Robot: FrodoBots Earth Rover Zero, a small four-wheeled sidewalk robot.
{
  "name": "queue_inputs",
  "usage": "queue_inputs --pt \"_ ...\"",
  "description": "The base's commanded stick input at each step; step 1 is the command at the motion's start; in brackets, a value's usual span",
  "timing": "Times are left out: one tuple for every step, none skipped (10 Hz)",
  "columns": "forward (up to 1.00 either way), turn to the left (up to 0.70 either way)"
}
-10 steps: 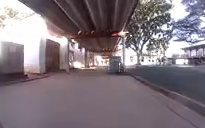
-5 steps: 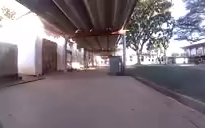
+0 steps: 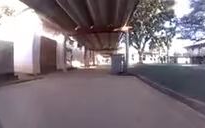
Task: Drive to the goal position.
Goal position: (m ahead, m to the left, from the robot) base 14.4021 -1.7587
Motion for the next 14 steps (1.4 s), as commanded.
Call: queue_inputs --pt "0.7 0.0" --pt "0.7 0.0" --pt "0.7 0.0" --pt "0.71 0.0" --pt "0.79 0.0" --pt "0.85 0.34" --pt "0.85 0.34" --pt "0.85 0.34" --pt "0.85 0.34" --pt "0.85 0.34" --pt "0.85 0.0" --pt "0.85 0.0" --pt "0.85 0.0" --pt "0.85 0.0"
